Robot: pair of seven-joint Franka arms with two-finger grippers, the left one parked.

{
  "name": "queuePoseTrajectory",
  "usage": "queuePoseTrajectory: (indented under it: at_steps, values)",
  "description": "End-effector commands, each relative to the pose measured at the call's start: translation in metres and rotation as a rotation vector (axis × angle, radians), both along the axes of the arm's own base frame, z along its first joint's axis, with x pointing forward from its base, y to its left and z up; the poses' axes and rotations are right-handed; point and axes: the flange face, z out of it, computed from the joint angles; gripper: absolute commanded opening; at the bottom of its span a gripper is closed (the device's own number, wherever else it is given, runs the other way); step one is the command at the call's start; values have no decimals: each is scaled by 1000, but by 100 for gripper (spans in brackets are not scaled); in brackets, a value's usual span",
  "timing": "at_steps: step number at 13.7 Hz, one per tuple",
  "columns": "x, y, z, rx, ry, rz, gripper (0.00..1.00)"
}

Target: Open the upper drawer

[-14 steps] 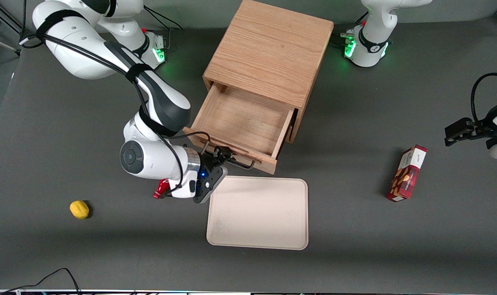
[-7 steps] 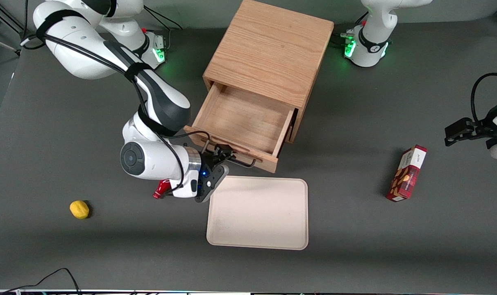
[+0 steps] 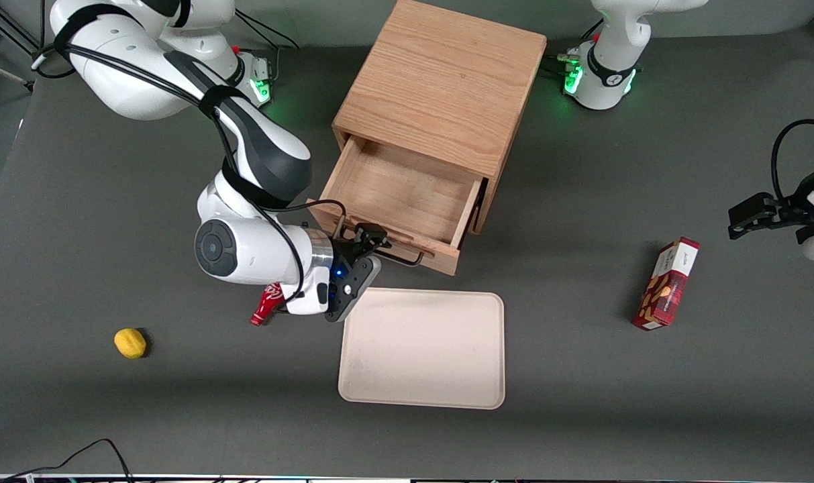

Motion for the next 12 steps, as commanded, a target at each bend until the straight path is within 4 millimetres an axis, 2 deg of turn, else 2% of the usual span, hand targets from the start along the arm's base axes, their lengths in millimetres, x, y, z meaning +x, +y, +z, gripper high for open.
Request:
queuePoseTrajectory:
  at_steps: [1,5,12]
  values:
    - [0,1,-3,-1,23,-7,100]
    - [10,-7,-7,-1,13,-25,100]
    - [43,-31,-8,17,-15,-88,100]
